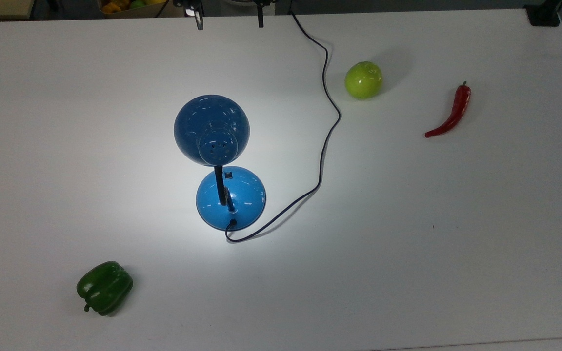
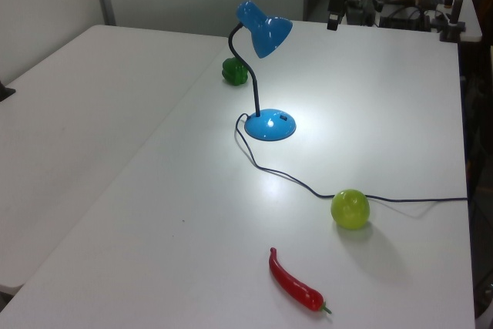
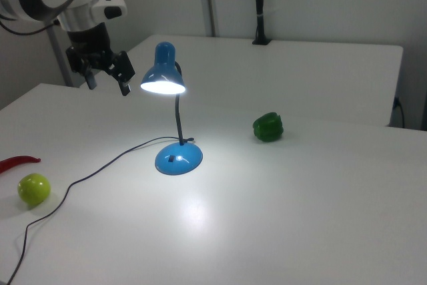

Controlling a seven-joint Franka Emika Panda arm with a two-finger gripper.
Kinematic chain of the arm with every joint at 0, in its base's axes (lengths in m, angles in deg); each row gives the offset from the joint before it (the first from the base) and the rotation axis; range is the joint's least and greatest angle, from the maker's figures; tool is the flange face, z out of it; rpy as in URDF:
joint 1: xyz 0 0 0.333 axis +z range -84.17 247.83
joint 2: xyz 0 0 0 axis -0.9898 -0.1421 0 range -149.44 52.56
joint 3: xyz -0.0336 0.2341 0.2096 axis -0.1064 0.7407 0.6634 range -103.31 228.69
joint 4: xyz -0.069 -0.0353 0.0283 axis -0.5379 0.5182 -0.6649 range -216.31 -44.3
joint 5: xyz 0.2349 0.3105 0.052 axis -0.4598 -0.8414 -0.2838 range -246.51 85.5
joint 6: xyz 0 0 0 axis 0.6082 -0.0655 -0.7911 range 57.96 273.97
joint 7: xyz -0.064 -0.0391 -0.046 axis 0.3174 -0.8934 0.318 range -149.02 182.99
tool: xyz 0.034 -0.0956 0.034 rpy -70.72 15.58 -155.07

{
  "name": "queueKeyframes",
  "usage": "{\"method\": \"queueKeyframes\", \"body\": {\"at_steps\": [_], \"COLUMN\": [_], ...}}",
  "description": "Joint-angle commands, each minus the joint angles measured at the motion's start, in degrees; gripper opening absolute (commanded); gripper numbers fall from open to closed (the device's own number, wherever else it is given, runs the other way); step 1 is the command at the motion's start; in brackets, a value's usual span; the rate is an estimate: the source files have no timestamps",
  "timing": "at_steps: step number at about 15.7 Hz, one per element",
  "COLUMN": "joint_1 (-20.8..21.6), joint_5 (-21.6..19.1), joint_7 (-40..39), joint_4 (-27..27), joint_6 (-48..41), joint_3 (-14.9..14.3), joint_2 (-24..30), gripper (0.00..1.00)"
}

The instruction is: Turn off lamp

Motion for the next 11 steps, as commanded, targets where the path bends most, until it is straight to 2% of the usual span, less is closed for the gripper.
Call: {"method": "queueKeyframes", "body": {"at_steps": [1, 3, 6, 7, 8, 11], "joint_1": [0.42, 0.43, 0.43, 0.43, 0.43, 0.51], "joint_5": [-0.38, -0.38, -0.38, -0.47, -0.47, -0.47], "joint_7": [-1.23, -1.32, -1.23, -1.15, -1.06, -1.5], "joint_4": [-0.2, -0.12, -0.12, -0.12, -0.12, -0.29], "joint_6": [0.67, 0.67, 0.76, 0.76, 0.76, 0.76], "joint_3": [-0.17, -0.17, -0.17, -0.17, -0.17, -0.17], "joint_2": [-0.04, -0.12, -0.12, -0.21, -0.13, -0.21], "gripper": [0.82, 0.61, 0.2, 0.09, 0.04, 0.0]}}
